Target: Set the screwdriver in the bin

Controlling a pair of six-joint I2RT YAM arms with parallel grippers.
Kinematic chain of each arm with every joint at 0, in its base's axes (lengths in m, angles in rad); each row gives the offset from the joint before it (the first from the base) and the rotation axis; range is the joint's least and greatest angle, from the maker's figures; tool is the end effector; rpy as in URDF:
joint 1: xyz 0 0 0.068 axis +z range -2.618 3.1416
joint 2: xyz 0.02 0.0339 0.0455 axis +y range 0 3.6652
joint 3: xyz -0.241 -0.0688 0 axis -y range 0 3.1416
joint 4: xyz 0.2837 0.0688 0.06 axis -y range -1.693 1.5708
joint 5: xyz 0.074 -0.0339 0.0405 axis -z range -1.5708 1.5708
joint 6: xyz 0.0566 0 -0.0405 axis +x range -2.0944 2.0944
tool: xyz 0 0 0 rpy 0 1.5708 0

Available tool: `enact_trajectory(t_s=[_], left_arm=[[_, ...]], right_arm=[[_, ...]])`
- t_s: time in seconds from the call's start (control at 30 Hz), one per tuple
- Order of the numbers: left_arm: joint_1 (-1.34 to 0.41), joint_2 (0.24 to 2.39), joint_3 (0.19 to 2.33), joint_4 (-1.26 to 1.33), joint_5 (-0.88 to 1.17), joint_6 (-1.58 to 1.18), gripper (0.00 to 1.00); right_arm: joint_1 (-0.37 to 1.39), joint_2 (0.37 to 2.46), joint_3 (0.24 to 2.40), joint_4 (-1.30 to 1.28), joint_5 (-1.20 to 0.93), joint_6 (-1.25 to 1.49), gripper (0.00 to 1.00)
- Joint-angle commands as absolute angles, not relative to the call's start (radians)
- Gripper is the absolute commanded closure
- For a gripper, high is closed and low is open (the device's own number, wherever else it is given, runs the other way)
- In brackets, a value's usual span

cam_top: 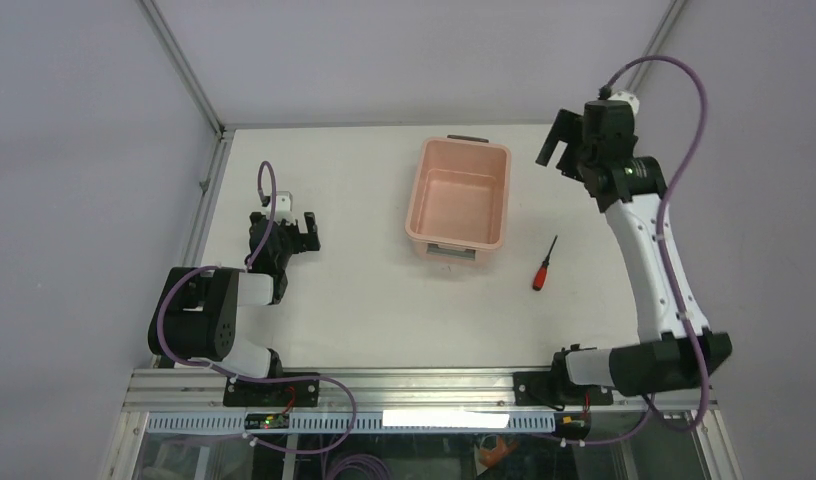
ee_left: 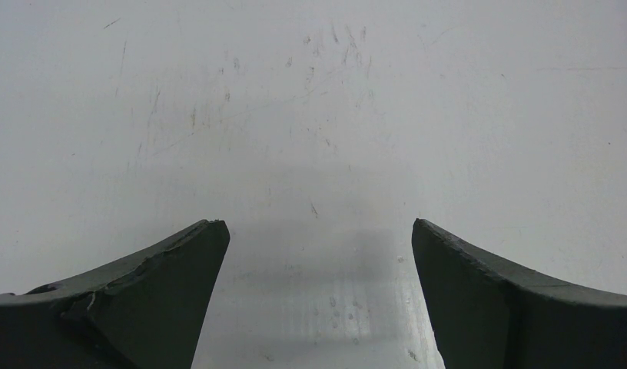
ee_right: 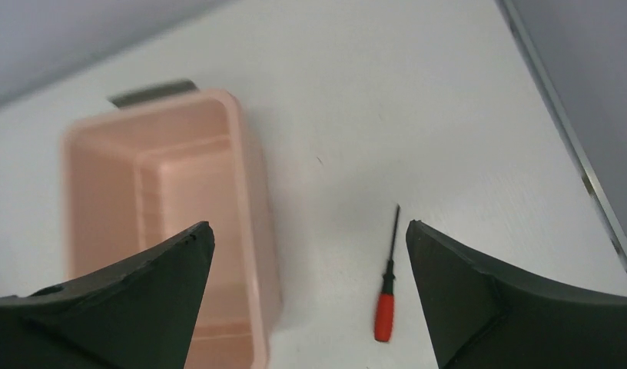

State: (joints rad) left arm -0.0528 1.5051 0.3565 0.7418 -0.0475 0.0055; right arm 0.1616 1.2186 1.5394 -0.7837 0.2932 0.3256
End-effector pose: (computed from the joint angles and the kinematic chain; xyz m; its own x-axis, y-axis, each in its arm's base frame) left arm 0.2948 -0.0129 0.0681 -0.3951 0.0264 -0.9183 0.0113 0.9997 0.0238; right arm 0.3006 0.0324 0.4289 -0.3852 0.2475 -0.8890 0.2369 0.9576 0.1639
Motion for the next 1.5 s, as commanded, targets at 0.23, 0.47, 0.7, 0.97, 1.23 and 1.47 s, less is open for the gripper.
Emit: enact_trajectory(t_s=[0.23, 0.47, 0.7, 0.97, 1.23, 1.47], left_arm=[[-0.061, 1.505, 0.38, 0.81, -0.05, -0.014, 0.01], [-0.062, 1.506, 0.38, 0.81, -0.05, -0.015, 0.01], [-0.061, 1.506, 0.38, 0.809, -0.05, -0.014, 0.01], [-0.063, 1.506, 0.38, 0.809, -0.05, -0.014, 0.01], [-0.061, 1.506, 0.38, 0.81, -0.049, -0.014, 0.01], [-0.061, 1.505, 0.38, 0.809, -0.049, -0.014, 0.01]], right_arm=[[0.022, 1.527, 1.215, -0.838, 0.043, 0.355, 0.1], [0.017, 1.662, 1.044, -0.72, 0.016, 0.361, 0.24], [0.012, 1.702, 1.012, -0.682, 0.051, 0.352, 0.67], [0.012, 1.639, 1.263, -0.951, 0.059, 0.283, 1.0], [0.02, 1.68, 1.71, -1.354, -0.018, 0.248, 1.0], [0.135, 1.679, 1.865, -1.241, -0.116, 0.389, 1.0]])
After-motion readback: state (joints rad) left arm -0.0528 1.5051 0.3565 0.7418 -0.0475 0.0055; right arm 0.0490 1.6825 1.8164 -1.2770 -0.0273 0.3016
